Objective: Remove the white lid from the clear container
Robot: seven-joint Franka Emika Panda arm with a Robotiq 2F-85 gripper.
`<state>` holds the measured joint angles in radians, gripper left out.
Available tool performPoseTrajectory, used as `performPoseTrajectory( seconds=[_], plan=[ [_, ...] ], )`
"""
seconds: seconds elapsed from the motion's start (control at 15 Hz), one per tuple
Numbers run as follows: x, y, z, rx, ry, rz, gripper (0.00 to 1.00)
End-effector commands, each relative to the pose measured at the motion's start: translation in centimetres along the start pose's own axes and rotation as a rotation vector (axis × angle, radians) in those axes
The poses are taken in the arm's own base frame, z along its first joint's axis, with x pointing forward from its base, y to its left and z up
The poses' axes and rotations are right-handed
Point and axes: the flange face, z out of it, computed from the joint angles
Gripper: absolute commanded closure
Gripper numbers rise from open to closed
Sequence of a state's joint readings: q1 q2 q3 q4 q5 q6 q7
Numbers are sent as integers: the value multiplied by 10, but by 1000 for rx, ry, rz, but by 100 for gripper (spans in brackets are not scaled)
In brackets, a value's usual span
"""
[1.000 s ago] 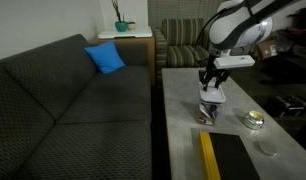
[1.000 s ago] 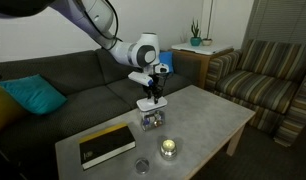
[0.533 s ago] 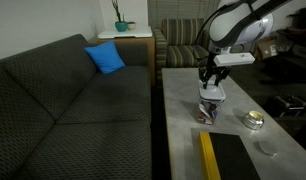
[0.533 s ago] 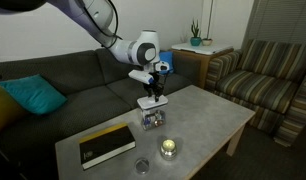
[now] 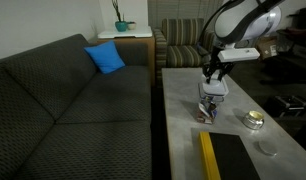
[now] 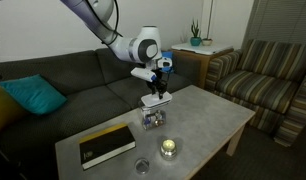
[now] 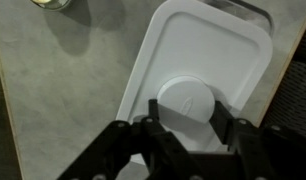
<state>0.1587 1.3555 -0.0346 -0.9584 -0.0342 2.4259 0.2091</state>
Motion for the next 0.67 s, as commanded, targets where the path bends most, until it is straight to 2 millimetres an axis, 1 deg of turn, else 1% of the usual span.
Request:
performPoseTrajectory(
  seconds=[0.0, 0.2, 0.47, 0.6],
  plan=[
    [-15, 25, -5, -19, -5, 30, 71],
    [-29, 50, 7, -32, -24, 58, 71],
    [-41, 86, 18, -38, -58, 110, 71],
    [-45, 96, 21, -15, -64, 121, 71]
  ],
)
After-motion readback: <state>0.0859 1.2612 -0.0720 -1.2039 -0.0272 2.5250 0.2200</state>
